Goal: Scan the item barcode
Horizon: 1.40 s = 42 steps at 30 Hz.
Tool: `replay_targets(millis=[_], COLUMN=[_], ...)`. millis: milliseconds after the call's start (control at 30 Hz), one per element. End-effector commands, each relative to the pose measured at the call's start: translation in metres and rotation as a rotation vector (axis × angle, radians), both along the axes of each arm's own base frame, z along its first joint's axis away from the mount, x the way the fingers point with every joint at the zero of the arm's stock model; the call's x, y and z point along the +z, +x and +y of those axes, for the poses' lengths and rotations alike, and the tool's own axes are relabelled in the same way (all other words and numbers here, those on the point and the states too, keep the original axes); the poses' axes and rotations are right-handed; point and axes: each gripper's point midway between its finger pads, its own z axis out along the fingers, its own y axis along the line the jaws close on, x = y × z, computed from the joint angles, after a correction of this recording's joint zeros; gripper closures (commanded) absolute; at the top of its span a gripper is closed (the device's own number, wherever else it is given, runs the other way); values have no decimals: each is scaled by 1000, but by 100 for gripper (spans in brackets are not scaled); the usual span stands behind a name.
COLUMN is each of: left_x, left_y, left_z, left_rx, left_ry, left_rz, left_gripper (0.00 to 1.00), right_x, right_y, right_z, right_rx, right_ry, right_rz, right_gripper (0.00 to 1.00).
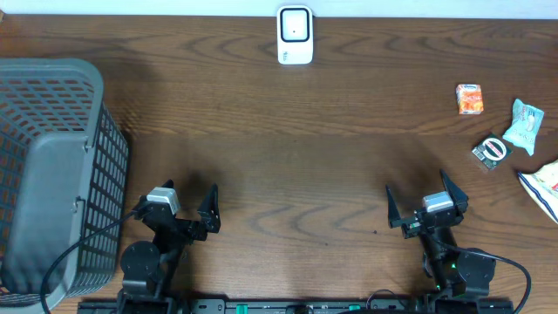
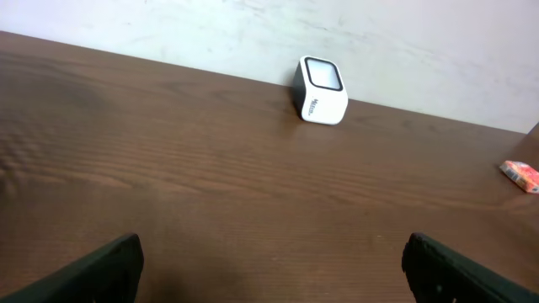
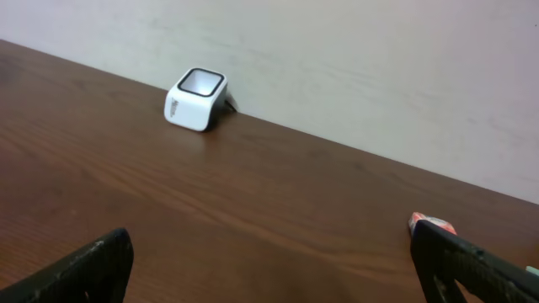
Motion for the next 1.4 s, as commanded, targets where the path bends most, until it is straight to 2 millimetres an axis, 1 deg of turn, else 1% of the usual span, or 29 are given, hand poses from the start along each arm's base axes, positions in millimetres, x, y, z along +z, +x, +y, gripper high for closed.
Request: replay_targets(millis=[0, 100, 167, 200, 300, 467, 900, 1100, 1367], left_x=[-13, -13, -14, -15, -10, -12, -12, -12, -12], left_y=[-1, -1, 1, 2, 2, 3, 4, 4, 4], left_z=[0, 0, 10, 14, 18, 31, 33, 42, 42], left_rx=[-7, -7, 43, 65, 85, 160, 167, 204, 206], left_ry=[19, 19, 96, 107, 110, 126, 141, 141, 141], left_rz=[35, 35, 20, 26, 1, 7, 4, 7, 9], left_gripper=[2, 2, 2, 2, 2, 2, 2, 2, 2], right_x=[-1, -1, -1, -1, -1, -1, -1, -1, -1], right_y=[0, 0, 0, 0, 0, 0, 0, 0, 0], right_z=[-1, -1, -1, -1, -1, -1, -1, -1, -1], right_rx=[-10, -10, -10, -10, -10, -10, -9, -10, -10], right_ry=[15, 15, 15, 15, 15, 15, 15, 15, 15], right_rz=[6, 6, 5, 6, 5, 5, 6, 6, 6], right_gripper=[1, 1, 1, 1, 1, 1, 1, 1, 1])
